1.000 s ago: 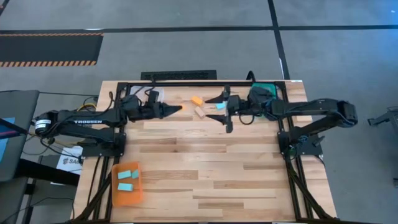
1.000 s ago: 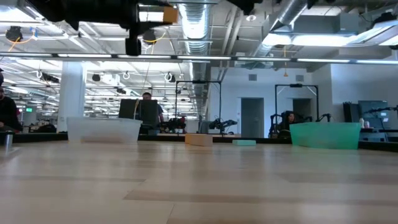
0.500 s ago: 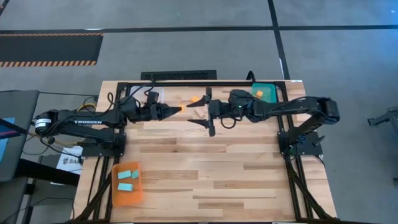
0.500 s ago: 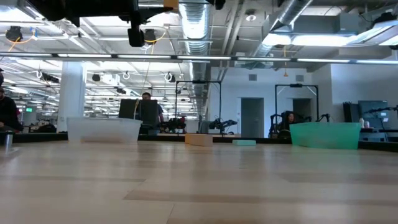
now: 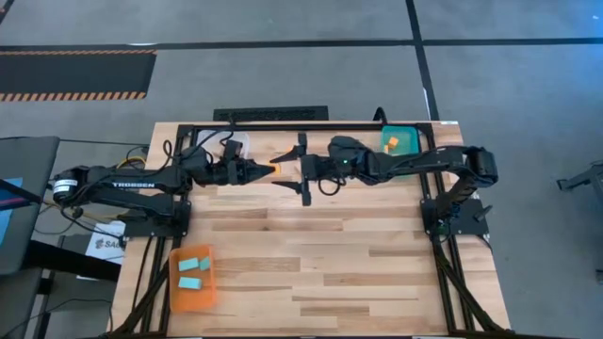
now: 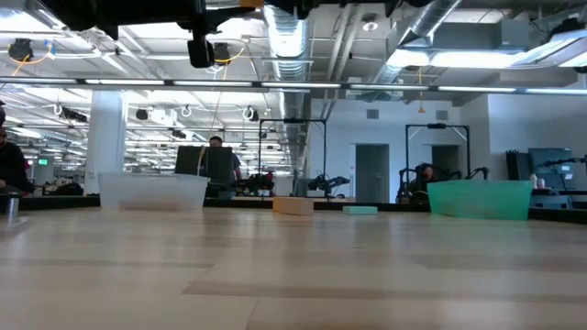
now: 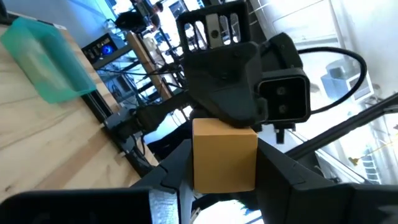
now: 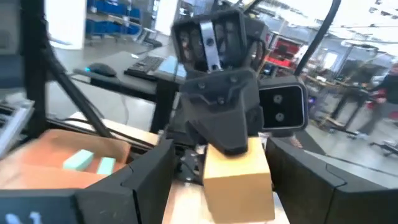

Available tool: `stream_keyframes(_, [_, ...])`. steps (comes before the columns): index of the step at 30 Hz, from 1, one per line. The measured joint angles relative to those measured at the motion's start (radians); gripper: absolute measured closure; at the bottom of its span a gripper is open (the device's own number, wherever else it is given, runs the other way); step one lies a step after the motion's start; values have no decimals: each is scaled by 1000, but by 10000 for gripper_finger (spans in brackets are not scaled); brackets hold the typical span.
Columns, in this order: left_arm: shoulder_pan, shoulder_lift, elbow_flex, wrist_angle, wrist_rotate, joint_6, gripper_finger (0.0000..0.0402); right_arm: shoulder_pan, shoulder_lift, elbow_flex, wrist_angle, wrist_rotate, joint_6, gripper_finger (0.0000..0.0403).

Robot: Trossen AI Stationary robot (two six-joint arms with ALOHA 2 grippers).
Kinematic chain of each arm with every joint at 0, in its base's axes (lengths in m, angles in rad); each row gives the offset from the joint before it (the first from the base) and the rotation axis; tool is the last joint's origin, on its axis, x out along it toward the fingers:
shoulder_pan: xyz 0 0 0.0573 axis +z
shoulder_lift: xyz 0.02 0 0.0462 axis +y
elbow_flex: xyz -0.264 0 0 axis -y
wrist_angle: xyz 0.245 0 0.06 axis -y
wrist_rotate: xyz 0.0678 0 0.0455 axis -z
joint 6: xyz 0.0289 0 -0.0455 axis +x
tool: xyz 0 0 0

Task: Sort & place blocks by color
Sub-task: Put the orange block into the light blue bin

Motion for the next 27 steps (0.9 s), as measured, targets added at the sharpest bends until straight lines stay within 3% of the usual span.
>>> stream_keyframes(10, [0, -1, 0, -2, 23, 1, 297, 0, 18, 9, -13, 63, -51, 143])
stream_keyframes(14, [0, -1, 0, -2, 16, 13, 285, 0, 18, 9, -13, 70, -51, 203])
stream_keyframes(18, [1, -1, 1, -11, 10, 21, 244, 2, 18, 9, -17, 72, -52, 283])
stream_keyframes(20, [6, -1, 2, -29, 15, 40, 218, 6, 11, 9, -32, 70, -43, 285])
stream_keyframes(24, [55, -19, 2, -119, 39, 121, 175, 7, -52, 8, -207, 72, 13, 285])
stream_keyframes(27, [86, -53, 2, -281, -37, 198, 165, -12, -136, 10, -445, 85, 71, 285])
